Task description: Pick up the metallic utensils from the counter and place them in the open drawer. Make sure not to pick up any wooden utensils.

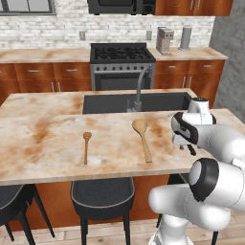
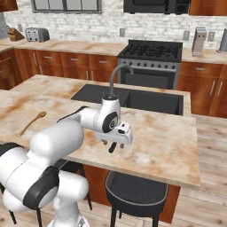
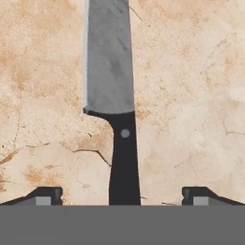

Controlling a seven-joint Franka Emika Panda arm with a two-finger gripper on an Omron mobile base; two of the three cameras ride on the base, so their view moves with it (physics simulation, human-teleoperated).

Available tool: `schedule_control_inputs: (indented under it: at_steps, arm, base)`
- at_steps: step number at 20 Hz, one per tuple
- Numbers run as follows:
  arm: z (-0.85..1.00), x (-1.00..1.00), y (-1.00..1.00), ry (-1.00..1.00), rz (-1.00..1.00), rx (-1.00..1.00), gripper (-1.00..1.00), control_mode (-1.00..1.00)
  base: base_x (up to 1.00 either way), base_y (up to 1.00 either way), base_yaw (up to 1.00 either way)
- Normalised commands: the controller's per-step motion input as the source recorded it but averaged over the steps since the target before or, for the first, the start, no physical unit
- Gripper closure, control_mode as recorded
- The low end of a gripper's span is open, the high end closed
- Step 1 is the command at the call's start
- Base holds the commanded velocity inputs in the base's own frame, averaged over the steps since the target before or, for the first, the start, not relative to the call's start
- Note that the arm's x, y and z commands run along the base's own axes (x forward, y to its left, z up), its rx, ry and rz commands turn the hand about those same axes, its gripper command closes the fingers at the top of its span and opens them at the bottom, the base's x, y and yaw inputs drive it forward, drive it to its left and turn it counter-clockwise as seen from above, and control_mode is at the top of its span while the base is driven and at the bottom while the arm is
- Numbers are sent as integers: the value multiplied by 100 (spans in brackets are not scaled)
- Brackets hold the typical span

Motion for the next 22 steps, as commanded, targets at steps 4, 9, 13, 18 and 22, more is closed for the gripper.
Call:
schedule_control_inputs:
  at_steps: [4, 9, 13, 18, 22]
  arm:
    - [-9, -3, 18, 0, 0, 0, -100, -100]
    - [-8, -9, 21, 0, 0, 0, 100, -100]
    - [-9, -8, 9, 0, 0, 0, 100, -100]
    - [-3, -8, 1, 0, 0, 0, 100, -100]
    - [-12, -4, 0, 0, 0, 0, 100, -100]
  base:
    - [0, 0, 0]
    - [0, 0, 0]
    - [0, 0, 0]
    - [0, 0, 0]
    - [0, 0, 0]
